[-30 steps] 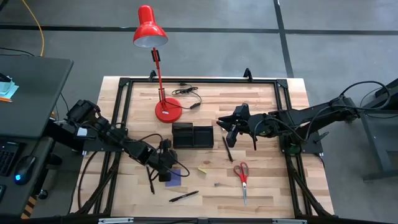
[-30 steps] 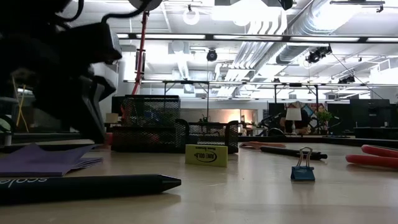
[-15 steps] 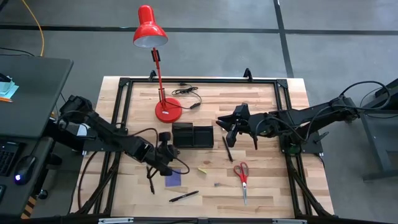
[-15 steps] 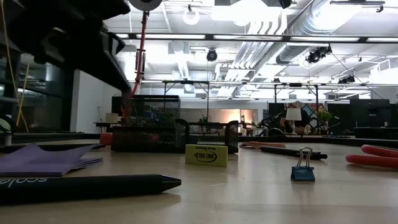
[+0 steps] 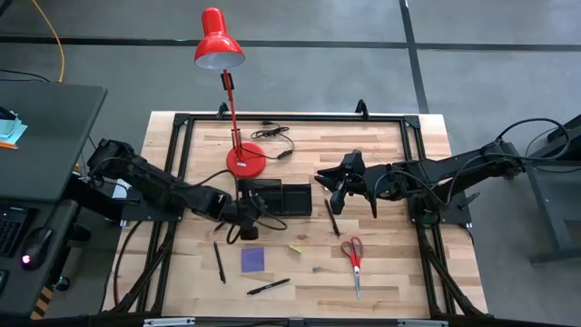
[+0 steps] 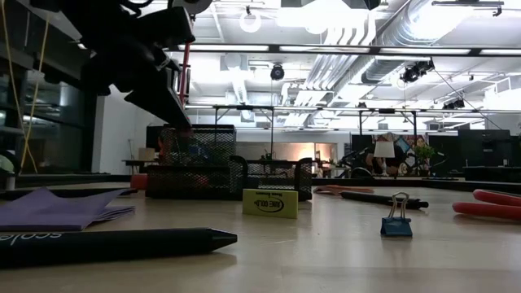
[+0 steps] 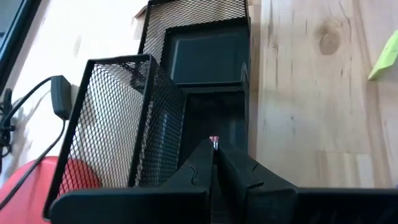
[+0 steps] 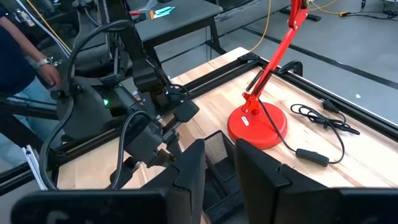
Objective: Pick and place office supplies into organizer
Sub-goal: Put the pink binder clip into the desk organizer
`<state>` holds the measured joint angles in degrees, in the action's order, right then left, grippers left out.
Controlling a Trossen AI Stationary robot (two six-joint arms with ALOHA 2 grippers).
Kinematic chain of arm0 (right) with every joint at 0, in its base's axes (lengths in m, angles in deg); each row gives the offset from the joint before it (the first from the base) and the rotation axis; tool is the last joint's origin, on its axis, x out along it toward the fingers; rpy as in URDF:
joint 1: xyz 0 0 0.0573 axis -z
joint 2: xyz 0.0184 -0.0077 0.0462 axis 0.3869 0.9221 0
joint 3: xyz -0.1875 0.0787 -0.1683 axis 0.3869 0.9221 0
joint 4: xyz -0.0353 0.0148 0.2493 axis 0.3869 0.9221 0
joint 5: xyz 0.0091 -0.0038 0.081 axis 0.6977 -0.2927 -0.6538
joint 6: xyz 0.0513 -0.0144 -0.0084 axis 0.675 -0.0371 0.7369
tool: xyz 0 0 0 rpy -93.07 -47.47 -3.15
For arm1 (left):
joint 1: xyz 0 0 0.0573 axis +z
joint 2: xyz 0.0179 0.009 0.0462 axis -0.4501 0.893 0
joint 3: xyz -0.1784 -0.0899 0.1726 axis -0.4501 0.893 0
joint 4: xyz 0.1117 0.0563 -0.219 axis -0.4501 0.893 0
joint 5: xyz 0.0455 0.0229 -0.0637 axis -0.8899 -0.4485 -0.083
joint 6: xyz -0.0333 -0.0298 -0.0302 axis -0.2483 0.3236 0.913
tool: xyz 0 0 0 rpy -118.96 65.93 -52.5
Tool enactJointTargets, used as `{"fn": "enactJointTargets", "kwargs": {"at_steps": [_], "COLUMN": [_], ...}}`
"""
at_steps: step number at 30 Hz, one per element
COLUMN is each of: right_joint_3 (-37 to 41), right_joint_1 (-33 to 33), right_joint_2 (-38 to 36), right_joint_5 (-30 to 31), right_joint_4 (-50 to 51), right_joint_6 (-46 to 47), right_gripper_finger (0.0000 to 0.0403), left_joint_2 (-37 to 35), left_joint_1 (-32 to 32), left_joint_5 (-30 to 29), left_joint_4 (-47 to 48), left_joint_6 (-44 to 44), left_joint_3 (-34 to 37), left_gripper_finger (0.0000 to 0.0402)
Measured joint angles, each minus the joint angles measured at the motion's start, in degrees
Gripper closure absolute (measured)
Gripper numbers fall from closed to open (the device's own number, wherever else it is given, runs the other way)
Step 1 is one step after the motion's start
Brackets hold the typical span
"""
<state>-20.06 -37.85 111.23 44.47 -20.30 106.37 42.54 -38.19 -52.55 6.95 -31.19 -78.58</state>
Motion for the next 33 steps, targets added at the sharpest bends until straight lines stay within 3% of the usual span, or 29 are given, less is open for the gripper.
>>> {"fn": "enactJointTargets", "kwargs": {"at_steps": [15, 27, 33], "right_joint_3": [0.00, 0.00, 0.00], "right_joint_1": [0.11, 0.11, 0.11], "right_joint_2": [0.00, 0.00, 0.00], "right_joint_5": [0.42, 0.44, 1.18], "right_joint_4": [0.00, -0.15, -0.42], "right_joint_6": [-0.02, -0.02, -0.02], "right_gripper_finger": [0.0322, 0.0322, 0.0322], "left_joint_2": [0.10, 0.11, 0.11], "left_joint_1": [1.75, 3.56, 3.56], "left_joint_5": [-1.66, 2.98, 2.93], "left_joint_4": [1.26, 1.48, 1.46], "left_joint_6": [-3.29, -4.66, -4.86], "left_joint_3": [0.02, 0.04, 0.04], "left_gripper_finger": [0.0402, 0.0401, 0.0371]}}
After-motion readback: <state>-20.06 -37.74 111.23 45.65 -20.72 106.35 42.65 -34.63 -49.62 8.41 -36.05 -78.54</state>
